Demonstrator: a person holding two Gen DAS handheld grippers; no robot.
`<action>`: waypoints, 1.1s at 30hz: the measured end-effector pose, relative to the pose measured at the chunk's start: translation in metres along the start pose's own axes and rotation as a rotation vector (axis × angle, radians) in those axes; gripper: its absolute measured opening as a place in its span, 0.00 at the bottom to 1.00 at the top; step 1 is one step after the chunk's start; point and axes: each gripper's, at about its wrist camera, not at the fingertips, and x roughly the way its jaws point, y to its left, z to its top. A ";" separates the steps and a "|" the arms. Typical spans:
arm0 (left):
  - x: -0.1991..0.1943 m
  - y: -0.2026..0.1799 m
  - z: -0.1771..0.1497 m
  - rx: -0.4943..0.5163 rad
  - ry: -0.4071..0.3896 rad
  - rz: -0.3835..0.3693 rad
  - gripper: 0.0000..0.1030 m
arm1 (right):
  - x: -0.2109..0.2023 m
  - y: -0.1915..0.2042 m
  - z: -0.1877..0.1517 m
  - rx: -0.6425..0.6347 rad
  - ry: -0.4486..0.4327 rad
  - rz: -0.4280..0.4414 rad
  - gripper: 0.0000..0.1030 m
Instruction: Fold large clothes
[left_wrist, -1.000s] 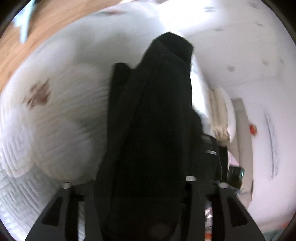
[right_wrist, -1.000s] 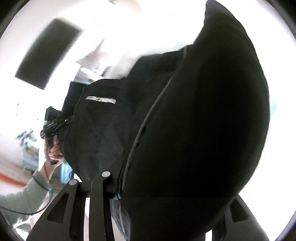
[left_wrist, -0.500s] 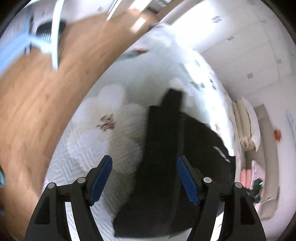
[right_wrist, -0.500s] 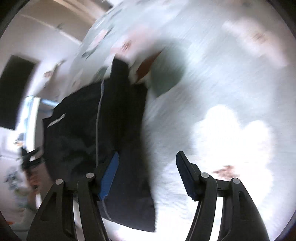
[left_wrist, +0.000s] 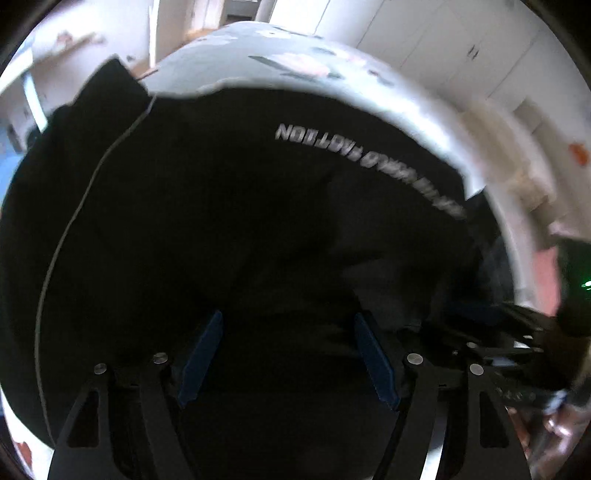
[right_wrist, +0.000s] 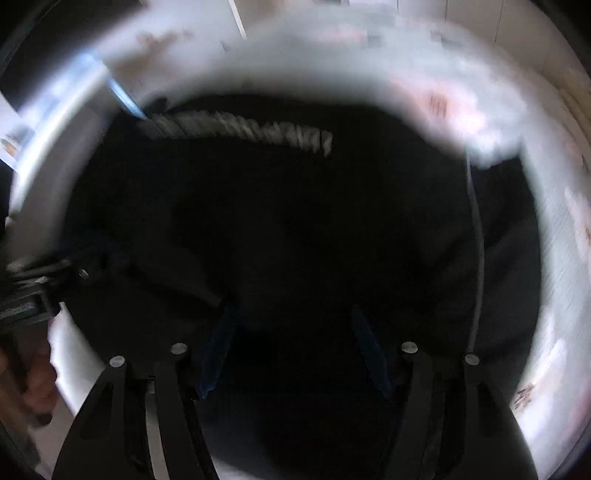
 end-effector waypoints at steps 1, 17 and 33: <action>0.000 -0.006 -0.001 0.016 -0.002 0.036 0.77 | 0.002 0.004 -0.001 -0.006 -0.009 -0.024 0.66; -0.272 -0.054 -0.044 0.107 -0.147 0.156 0.74 | -0.259 -0.021 -0.095 0.151 -0.215 0.020 0.80; -0.502 -0.183 -0.102 0.132 -0.304 0.405 0.77 | -0.501 0.073 -0.151 0.089 -0.411 -0.173 0.97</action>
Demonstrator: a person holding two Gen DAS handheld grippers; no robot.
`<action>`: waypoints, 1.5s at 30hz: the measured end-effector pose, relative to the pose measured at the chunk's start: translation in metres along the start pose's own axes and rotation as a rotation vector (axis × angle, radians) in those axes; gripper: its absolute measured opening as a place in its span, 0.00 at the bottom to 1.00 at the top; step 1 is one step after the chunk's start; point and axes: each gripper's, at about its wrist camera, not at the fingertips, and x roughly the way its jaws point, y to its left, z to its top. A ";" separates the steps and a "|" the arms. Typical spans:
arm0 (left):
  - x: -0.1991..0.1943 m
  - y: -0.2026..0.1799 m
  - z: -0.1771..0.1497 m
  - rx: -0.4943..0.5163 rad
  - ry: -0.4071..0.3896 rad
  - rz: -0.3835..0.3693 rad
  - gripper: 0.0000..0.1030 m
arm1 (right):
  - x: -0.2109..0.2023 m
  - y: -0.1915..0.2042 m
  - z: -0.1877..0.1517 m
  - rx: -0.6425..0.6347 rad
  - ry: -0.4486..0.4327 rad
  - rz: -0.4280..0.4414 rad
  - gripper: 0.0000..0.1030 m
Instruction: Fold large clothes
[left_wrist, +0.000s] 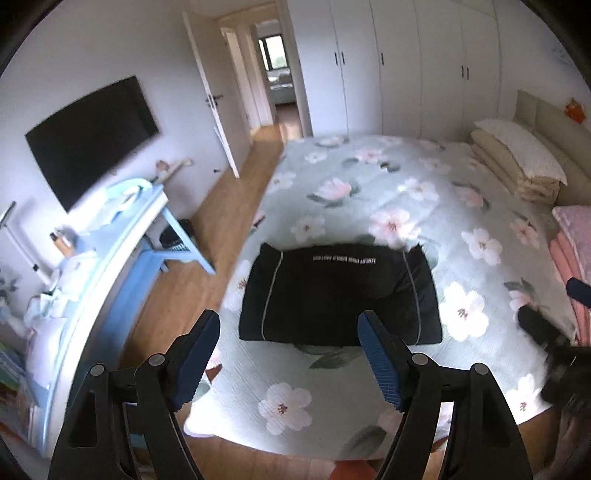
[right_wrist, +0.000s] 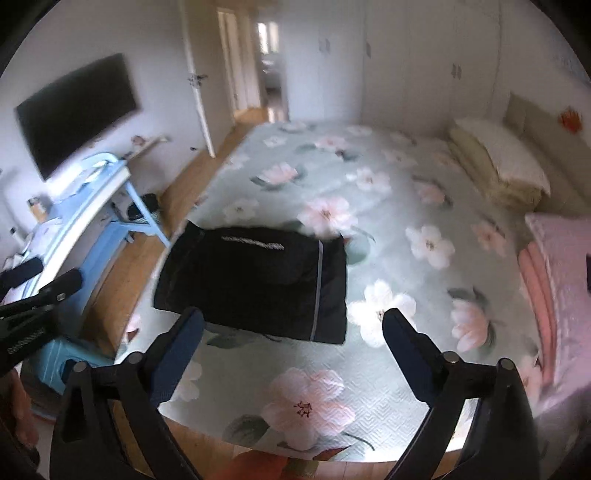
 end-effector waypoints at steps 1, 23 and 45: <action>-0.009 0.000 0.002 -0.008 0.002 -0.009 0.78 | -0.009 0.005 0.001 -0.009 -0.012 -0.019 0.97; 0.066 0.071 0.048 -0.045 0.118 -0.066 0.78 | 0.047 0.077 0.052 0.060 0.134 -0.104 0.97; 0.159 0.047 0.093 0.077 0.178 -0.101 0.78 | 0.125 0.073 0.077 0.171 0.276 -0.131 0.97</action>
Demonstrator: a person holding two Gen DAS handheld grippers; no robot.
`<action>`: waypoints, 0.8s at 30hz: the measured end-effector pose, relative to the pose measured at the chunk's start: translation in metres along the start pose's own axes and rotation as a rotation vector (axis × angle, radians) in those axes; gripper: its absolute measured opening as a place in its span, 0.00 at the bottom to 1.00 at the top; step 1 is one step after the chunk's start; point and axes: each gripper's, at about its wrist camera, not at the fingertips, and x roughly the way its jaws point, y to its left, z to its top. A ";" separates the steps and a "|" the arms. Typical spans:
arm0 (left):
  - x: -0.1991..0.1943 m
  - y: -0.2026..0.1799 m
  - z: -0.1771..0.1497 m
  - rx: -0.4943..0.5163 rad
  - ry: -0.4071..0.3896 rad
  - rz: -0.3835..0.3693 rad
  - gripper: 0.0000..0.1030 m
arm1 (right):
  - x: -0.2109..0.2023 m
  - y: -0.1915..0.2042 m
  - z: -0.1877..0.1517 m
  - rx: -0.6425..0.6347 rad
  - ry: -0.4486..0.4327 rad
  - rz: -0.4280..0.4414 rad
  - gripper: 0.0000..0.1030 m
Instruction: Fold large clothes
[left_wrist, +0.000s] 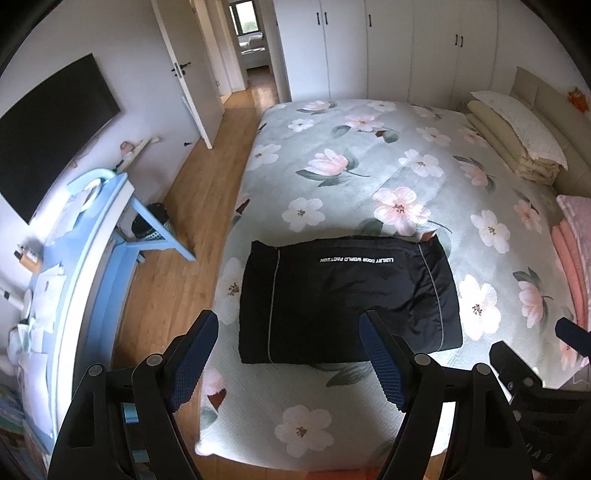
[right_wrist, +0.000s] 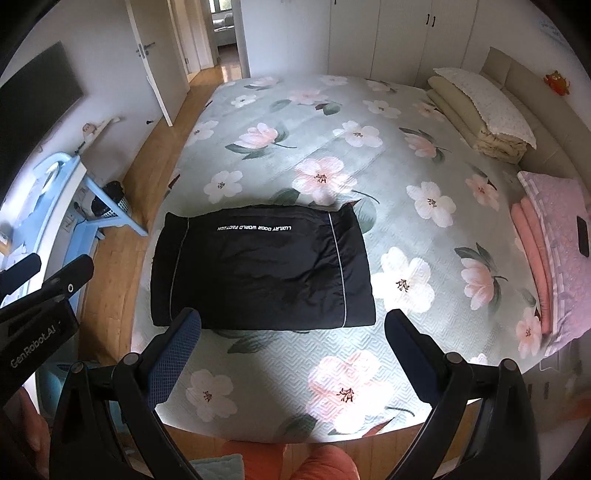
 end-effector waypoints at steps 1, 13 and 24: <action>0.002 -0.001 0.001 0.000 0.002 -0.004 0.78 | 0.002 0.001 0.000 -0.005 0.001 -0.007 0.97; 0.031 -0.002 0.014 0.013 0.044 -0.027 0.78 | 0.034 -0.004 0.012 0.007 0.057 -0.045 0.97; 0.060 -0.003 0.025 0.054 0.076 -0.052 0.78 | 0.057 0.001 0.018 0.029 0.102 -0.074 0.97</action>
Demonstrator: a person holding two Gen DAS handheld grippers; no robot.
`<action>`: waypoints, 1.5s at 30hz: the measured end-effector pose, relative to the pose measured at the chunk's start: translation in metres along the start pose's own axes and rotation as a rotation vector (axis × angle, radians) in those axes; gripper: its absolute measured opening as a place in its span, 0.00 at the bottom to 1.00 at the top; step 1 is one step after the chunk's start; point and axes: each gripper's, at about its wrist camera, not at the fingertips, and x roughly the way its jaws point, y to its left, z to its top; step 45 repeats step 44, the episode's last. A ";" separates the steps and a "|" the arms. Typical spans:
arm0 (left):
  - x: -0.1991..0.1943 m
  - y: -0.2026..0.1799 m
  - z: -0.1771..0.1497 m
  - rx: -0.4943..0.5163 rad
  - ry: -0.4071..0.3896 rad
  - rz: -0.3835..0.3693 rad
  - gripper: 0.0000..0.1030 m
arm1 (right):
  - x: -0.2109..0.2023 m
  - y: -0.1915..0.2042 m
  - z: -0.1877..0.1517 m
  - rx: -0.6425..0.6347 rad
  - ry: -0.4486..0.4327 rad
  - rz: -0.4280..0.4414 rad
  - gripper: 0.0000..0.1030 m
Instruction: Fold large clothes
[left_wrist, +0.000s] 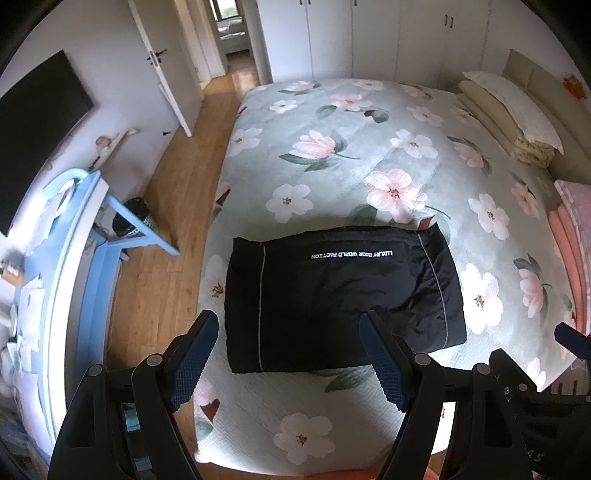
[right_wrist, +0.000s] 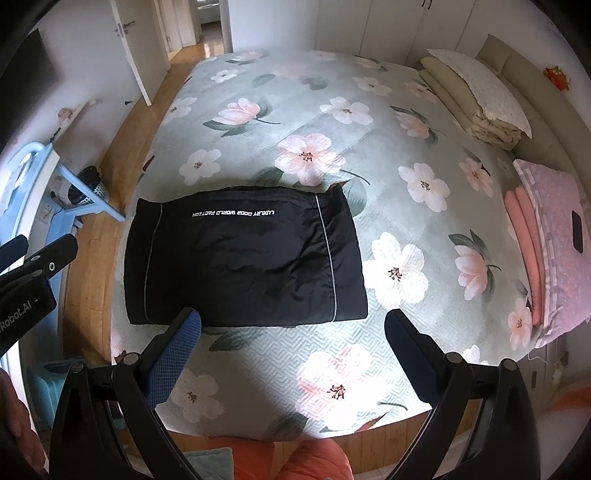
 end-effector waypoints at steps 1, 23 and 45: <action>0.002 0.000 0.000 0.005 0.005 -0.003 0.78 | 0.001 0.001 0.001 0.005 0.002 -0.001 0.97; 0.037 0.003 0.006 0.105 0.049 -0.009 0.78 | 0.008 0.023 -0.004 0.022 -0.009 -0.019 0.97; 0.016 0.026 -0.013 0.041 -0.013 0.079 0.78 | -0.007 0.030 -0.010 -0.014 -0.053 0.010 0.97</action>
